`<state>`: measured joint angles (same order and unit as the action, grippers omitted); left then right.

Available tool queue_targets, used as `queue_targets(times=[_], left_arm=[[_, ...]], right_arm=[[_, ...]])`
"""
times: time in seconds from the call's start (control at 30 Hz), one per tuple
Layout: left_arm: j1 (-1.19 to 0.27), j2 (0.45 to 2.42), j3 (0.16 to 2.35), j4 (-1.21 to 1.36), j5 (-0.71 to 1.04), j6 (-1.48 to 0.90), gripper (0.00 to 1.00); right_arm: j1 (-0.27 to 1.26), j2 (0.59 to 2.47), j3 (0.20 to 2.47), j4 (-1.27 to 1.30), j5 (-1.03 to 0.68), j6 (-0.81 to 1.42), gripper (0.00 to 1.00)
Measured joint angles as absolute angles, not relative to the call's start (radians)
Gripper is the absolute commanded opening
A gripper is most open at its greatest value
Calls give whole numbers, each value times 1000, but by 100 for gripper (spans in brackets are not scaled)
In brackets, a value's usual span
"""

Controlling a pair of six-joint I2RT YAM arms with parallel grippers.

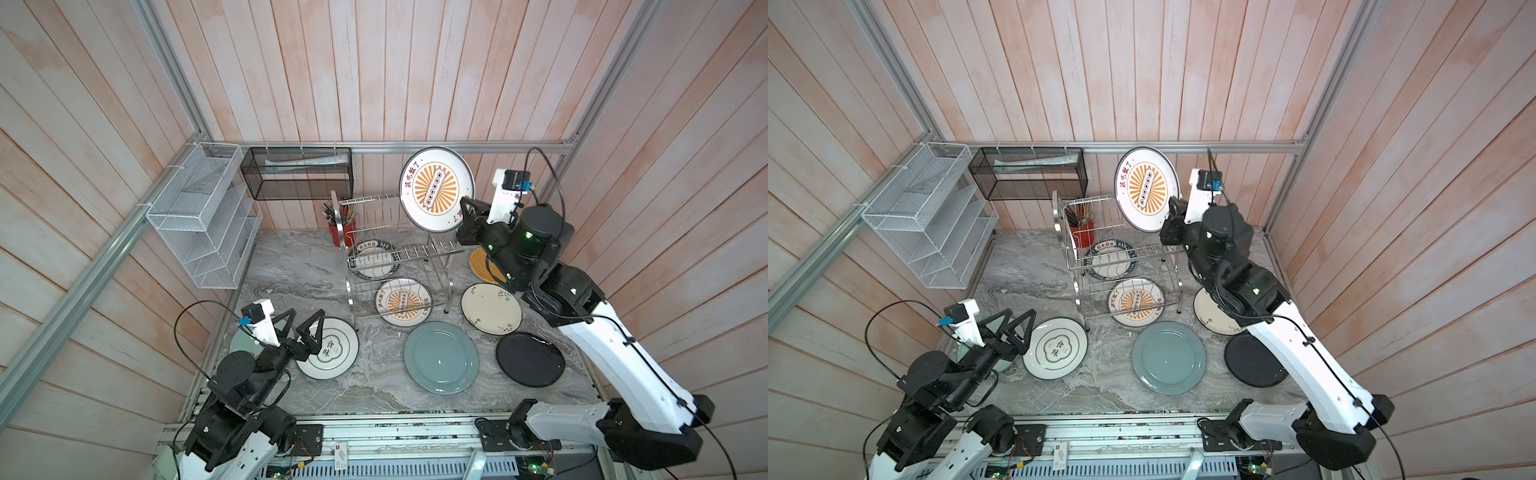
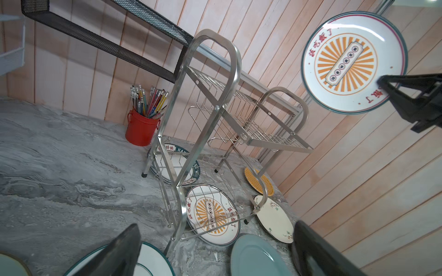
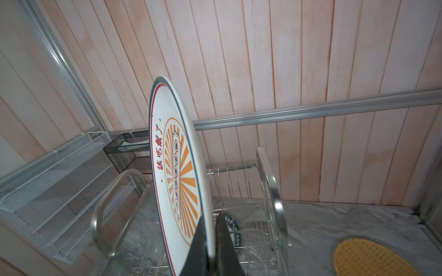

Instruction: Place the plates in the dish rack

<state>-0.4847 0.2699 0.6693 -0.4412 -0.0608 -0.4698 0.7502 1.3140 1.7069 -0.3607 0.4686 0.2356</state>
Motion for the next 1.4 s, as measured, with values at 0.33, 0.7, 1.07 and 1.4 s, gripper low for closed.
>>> queue_targets(times=[0.33,0.7,1.07,1.4], left_arm=[[-470,273,665,-465,-33,-406,100],[-469,255,659,-464,1,-396,100],[-465,255,659,-464,5,-392,100],[-465,252,659,-464,14,-392,100]], right_arm=[[728,1542,1922,-484,712,67,0],[712,1631,1940,-505,777,-20,0],[712,1655,1940,-525,777,-39,0],[707,1674,1940,-539,777,-45,0]])
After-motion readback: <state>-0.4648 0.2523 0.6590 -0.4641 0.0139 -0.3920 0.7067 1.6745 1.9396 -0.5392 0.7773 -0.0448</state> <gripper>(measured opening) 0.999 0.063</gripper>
